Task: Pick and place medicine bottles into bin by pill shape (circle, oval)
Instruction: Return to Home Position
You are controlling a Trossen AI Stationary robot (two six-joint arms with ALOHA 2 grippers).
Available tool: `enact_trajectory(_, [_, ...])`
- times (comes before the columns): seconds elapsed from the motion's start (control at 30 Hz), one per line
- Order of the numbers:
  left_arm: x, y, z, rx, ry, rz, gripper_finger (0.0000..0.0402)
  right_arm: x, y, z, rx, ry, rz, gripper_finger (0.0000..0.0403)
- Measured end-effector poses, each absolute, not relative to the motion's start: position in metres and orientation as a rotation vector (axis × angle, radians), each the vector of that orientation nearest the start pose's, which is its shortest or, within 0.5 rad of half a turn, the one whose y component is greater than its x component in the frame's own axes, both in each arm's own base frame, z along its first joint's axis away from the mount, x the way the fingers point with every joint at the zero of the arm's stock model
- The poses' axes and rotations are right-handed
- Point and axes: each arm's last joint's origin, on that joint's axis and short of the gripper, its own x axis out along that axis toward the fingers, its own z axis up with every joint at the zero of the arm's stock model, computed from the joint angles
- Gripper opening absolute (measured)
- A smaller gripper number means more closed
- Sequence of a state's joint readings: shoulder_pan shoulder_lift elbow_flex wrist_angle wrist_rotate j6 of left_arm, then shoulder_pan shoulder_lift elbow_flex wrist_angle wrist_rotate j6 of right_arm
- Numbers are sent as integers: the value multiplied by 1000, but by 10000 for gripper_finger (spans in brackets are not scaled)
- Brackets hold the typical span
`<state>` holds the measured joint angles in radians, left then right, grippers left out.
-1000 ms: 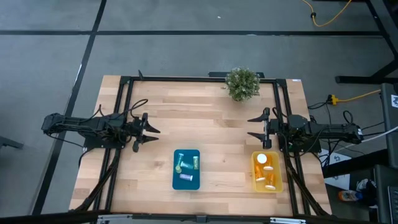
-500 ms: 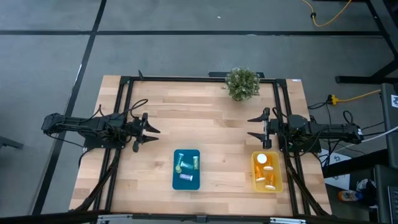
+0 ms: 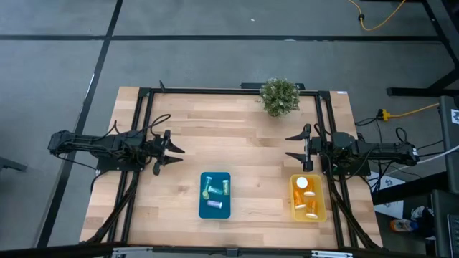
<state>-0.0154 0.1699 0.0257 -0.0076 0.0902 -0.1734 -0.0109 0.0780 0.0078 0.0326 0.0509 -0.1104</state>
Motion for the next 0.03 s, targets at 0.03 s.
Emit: enact_trajectory(0.03, [106,-4,158,-179,161,-92,147,102,-3,163,-111,41,-60,273])
